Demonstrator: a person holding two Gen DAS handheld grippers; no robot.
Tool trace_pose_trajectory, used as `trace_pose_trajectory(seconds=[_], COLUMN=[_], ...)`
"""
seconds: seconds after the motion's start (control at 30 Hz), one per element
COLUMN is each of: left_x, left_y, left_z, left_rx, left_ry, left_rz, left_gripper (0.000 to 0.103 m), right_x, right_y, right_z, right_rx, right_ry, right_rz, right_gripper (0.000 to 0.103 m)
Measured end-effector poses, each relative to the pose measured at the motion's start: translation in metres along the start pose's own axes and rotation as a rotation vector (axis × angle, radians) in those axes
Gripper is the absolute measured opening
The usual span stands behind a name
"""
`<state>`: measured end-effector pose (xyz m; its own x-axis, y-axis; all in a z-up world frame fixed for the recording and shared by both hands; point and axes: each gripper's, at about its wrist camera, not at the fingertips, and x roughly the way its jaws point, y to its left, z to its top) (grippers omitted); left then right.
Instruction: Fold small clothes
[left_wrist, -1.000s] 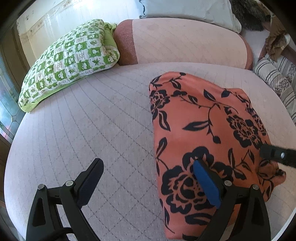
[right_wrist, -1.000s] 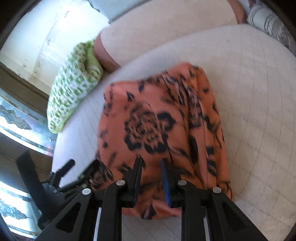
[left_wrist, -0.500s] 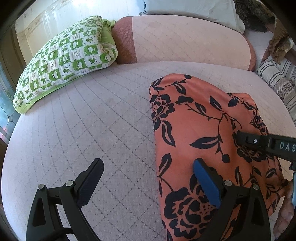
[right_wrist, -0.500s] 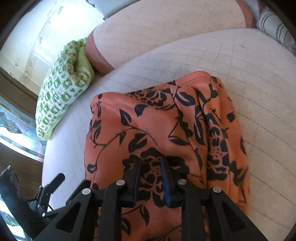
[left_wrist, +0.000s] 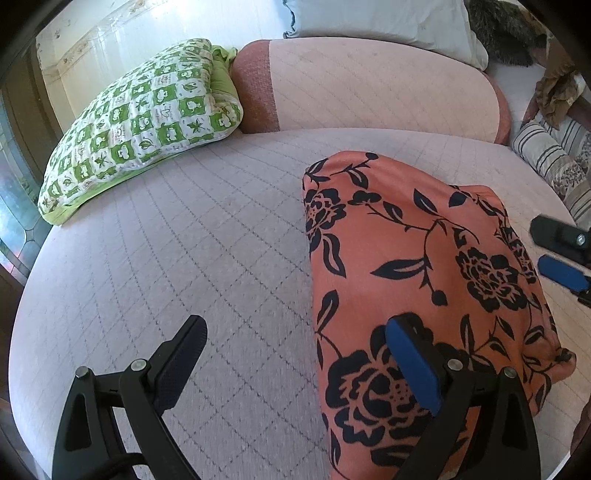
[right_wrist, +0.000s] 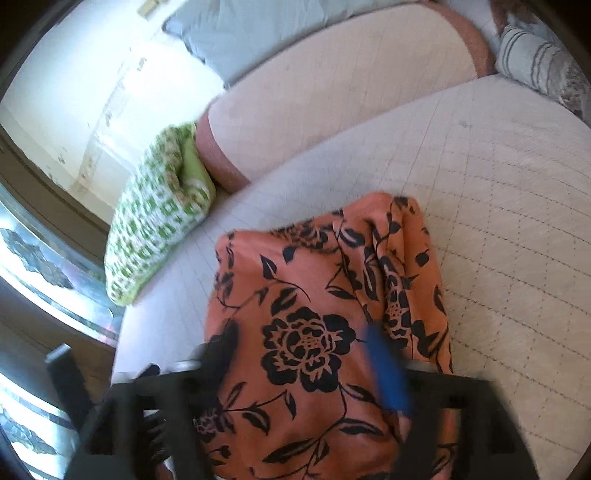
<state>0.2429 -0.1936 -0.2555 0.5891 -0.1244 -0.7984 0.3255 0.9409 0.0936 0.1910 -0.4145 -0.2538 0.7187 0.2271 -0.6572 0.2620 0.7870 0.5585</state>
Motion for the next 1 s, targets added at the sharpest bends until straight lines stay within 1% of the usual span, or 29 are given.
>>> trace_pose_trajectory(seconds=[0.03, 0.07, 0.17, 0.2, 0.23, 0.27, 0.33, 0.5, 0.6, 0.67, 0.77, 0.8, 0.83, 0.9, 0.93, 1.0], left_x=[-0.001, -0.002, -0.006, -0.007, -0.008, -0.008, -0.010, -0.005, -0.011, -0.017, -0.026, -0.026, -0.020, -0.008, -0.006, -0.011], left_y=[0.000, -0.001, 0.000, 0.000, 0.000, 0.001, 0.002, 0.001, 0.006, 0.011, 0.016, 0.016, 0.014, 0.009, 0.008, 0.008], left_z=[-0.002, -0.003, -0.009, -0.011, -0.013, -0.015, -0.020, -0.031, -0.029, -0.029, -0.030, -0.033, -0.036, -0.042, -0.044, -0.041], left_rx=[0.001, 0.002, 0.009, 0.012, 0.015, 0.016, 0.017, 0.017, -0.006, -0.021, -0.026, -0.017, 0.001, 0.028, 0.034, 0.039], left_ry=[0.001, 0.001, 0.003, 0.005, 0.008, 0.009, 0.009, 0.034, 0.047, 0.030, 0.002, 0.009, 0.036, 0.077, 0.080, 0.067], left_rz=[0.001, 0.002, 0.004, 0.004, 0.004, 0.003, 0.001, -0.019, -0.037, -0.038, -0.030, -0.025, -0.005, -0.005, -0.003, 0.001], left_gripper=[0.097, 0.097, 0.097, 0.097, 0.097, 0.097, 0.097, 0.098, 0.098, 0.098, 0.098, 0.098, 0.098, 0.098, 0.098, 0.098], right_x=[-0.004, -0.004, 0.000, 0.001, 0.005, 0.005, 0.009, 0.017, 0.009, -0.005, -0.021, -0.021, -0.016, -0.001, 0.010, 0.010], right_y=[0.002, 0.004, 0.010, 0.010, 0.008, 0.005, 0.001, -0.006, -0.005, -0.005, 0.001, 0.003, 0.005, 0.000, -0.005, 0.000], right_z=[-0.002, -0.002, -0.009, -0.012, -0.015, -0.018, -0.026, -0.043, -0.045, -0.046, -0.048, -0.050, -0.054, -0.064, -0.068, -0.066], right_rx=[-0.008, -0.018, -0.032, -0.027, -0.015, -0.006, 0.005, -0.033, -0.032, -0.015, -0.052, -0.066, -0.081, -0.076, -0.068, -0.076], right_ry=[-0.013, -0.007, 0.027, 0.041, 0.070, 0.087, 0.112, 0.163, 0.151, 0.128, 0.103, 0.111, 0.137, 0.209, 0.246, 0.238], right_rz=[-0.007, -0.008, -0.031, -0.034, -0.029, -0.024, -0.037, -0.100, -0.092, -0.072, -0.061, -0.060, -0.074, -0.119, -0.126, -0.131], right_gripper=[0.078, 0.078, 0.074, 0.066, 0.061, 0.053, 0.048, 0.046, 0.045, 0.045, 0.045, 0.045, 0.045, 0.045, 0.046, 0.045])
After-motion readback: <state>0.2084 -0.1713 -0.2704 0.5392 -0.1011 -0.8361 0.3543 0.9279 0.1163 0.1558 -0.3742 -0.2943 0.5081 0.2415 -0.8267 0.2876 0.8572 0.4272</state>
